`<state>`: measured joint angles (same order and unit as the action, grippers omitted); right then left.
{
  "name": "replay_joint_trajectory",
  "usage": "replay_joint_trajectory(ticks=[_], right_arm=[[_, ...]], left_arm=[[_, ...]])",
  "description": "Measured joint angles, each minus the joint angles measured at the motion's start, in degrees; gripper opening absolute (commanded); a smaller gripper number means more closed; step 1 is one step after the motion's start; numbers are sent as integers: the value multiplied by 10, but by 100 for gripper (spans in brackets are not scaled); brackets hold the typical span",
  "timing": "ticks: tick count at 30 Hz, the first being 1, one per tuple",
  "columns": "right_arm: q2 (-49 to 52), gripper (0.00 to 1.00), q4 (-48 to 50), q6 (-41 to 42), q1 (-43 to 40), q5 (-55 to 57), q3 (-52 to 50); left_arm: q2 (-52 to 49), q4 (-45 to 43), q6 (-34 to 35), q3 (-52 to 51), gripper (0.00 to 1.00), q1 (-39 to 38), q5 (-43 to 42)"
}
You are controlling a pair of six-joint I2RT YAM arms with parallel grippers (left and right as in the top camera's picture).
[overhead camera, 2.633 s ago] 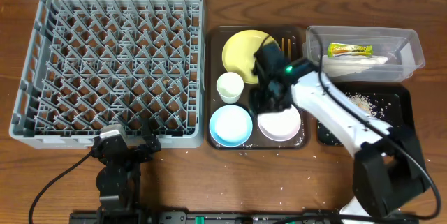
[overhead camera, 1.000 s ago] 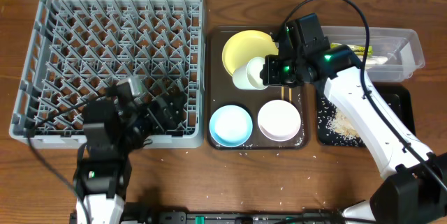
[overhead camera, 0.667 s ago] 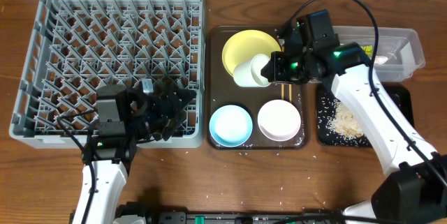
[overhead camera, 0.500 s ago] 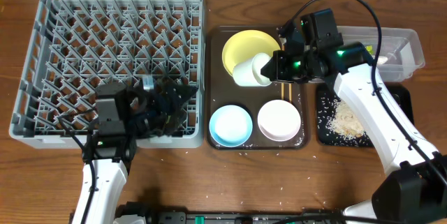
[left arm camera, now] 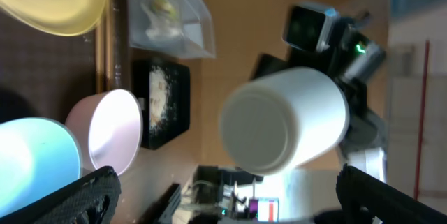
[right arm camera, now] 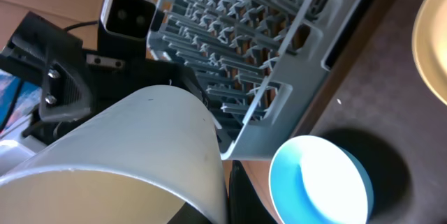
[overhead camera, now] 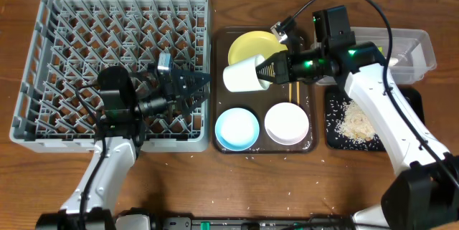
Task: Sort waste into correct bins and load items into the dishwasher
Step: 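Hand the white cup from the right gripper to the left gripper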
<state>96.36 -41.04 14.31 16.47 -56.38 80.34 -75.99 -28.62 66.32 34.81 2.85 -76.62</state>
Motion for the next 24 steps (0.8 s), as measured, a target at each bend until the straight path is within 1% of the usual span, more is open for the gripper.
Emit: replay_joint_trajectory(ticks=[4, 8, 13, 19, 21, 24], right_arm=[[27, 1, 40, -6, 2, -45, 0], [60, 1, 104, -3, 16, -100, 0], [83, 1, 192, 40, 60, -131, 0], [83, 1, 194, 72, 89, -101, 0], [83, 1, 187, 76, 96, -91, 0], [83, 1, 179, 78, 106, -75, 0]], left_arm=[[-3, -33, 27, 0, 100, 0, -38], [-3, -34, 34, 0, 100, 0, -57], [-3, -34, 41, 0, 100, 0, -70], [-3, -36, 42, 0, 99, 0, -77], [-3, -36, 42, 0, 96, 0, -77], [-3, -36, 43, 0, 94, 0, -77]])
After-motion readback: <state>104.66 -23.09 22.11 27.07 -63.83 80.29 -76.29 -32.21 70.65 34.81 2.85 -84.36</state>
